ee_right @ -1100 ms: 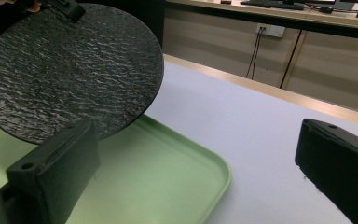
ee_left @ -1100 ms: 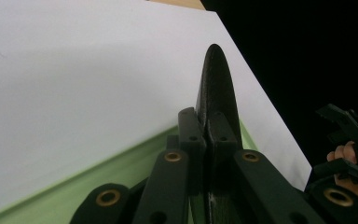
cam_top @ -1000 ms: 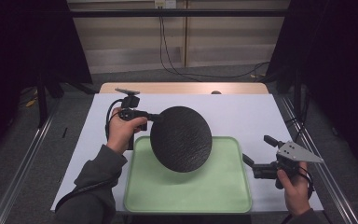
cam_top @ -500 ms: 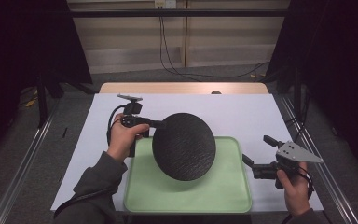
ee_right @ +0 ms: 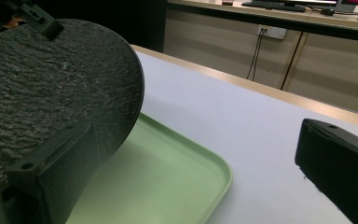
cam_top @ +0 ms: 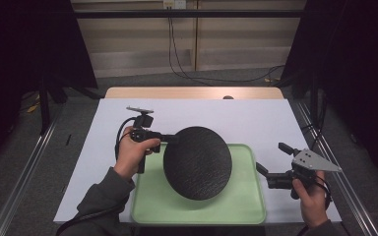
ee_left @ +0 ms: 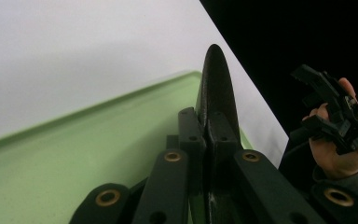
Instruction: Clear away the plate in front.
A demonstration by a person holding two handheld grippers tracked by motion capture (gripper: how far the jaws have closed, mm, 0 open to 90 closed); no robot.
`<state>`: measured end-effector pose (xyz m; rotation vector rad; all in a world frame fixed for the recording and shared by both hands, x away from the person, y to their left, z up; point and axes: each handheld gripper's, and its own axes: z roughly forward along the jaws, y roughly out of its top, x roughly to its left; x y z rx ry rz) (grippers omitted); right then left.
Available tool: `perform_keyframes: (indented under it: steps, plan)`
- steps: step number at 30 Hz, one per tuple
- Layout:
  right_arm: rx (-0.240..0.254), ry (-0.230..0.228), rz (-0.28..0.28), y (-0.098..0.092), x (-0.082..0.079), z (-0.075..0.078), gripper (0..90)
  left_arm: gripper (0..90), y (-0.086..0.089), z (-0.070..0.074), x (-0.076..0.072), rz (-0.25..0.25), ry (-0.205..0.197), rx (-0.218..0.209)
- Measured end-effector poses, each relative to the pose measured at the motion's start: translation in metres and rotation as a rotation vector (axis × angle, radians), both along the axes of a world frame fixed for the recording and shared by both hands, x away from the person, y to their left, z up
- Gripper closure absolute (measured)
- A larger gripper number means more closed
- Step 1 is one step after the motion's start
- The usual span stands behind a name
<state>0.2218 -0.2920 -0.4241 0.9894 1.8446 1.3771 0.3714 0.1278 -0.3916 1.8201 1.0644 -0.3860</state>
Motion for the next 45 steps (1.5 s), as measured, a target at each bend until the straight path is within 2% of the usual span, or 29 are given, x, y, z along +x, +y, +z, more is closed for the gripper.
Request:
perform_keyframes:
  steps: [3,4,7,10,11,14,18,21,24,27,29,31,35,38,42,45]
  plan:
    - [0.000,0.000,-0.002,0.000,0.000,0.000,0.0,86.9,-0.001,-0.003,-0.003,-0.022,-0.002,0.008]
    - [0.002,0.000,-0.005,0.000,0.000,0.000,0.0,86.8,-0.002,-0.003,-0.005,-0.019,0.008,0.002]
    - [0.003,0.000,-0.005,0.000,0.000,0.000,0.0,86.8,-0.002,-0.006,-0.006,-0.022,0.004,0.008]
    - [0.001,0.004,-0.001,0.000,0.000,0.000,0.0,86.8,-0.003,-0.008,-0.010,-0.020,0.019,-0.011]
    - [0.000,0.001,-0.002,0.000,0.000,0.000,0.0,86.7,-0.003,-0.009,-0.010,-0.027,0.011,-0.005]
    - [0.000,0.003,-0.004,0.001,0.000,0.000,0.0,86.7,-0.005,-0.011,-0.013,-0.024,0.019,-0.015]
    - [0.001,0.001,0.004,0.000,0.000,0.000,0.0,86.6,-0.006,-0.015,-0.016,-0.040,0.009,0.004]
    - [0.001,0.002,0.002,-0.001,0.000,0.000,0.0,86.4,-0.009,-0.019,-0.019,-0.048,0.026,-0.001]
    - [0.000,0.002,0.006,0.000,-0.001,0.000,0.0,86.2,-0.009,-0.023,-0.020,-0.056,0.025,0.000]
    - [-0.004,-0.002,0.002,0.001,0.000,0.000,0.0,86.2,-0.010,-0.026,-0.020,-0.047,0.048,-0.004]
    - [-0.003,0.001,0.005,0.000,0.000,0.000,0.0,86.3,-0.009,-0.029,-0.019,-0.046,0.045,0.007]
    - [-0.003,0.000,0.006,0.000,0.000,0.000,0.0,86.3,-0.008,-0.032,-0.019,-0.038,0.057,-0.006]
    - [-0.002,0.001,-0.004,0.001,0.000,0.000,0.0,87.1,-0.007,-0.039,-0.018,-0.035,0.047,0.006]
    - [-0.008,-0.002,0.003,0.001,0.000,0.000,0.0,87.3,-0.006,-0.043,-0.017,-0.022,0.050,-0.006]
    - [-0.006,-0.003,0.003,0.001,0.000,0.000,0.0,87.2,-0.006,-0.044,-0.017,-0.025,0.025,-0.009]
    - [-0.009,-0.002,0.008,0.001,0.000,-0.001,0.0,87.3,-0.007,-0.044,-0.017,-0.017,0.024,-0.014]
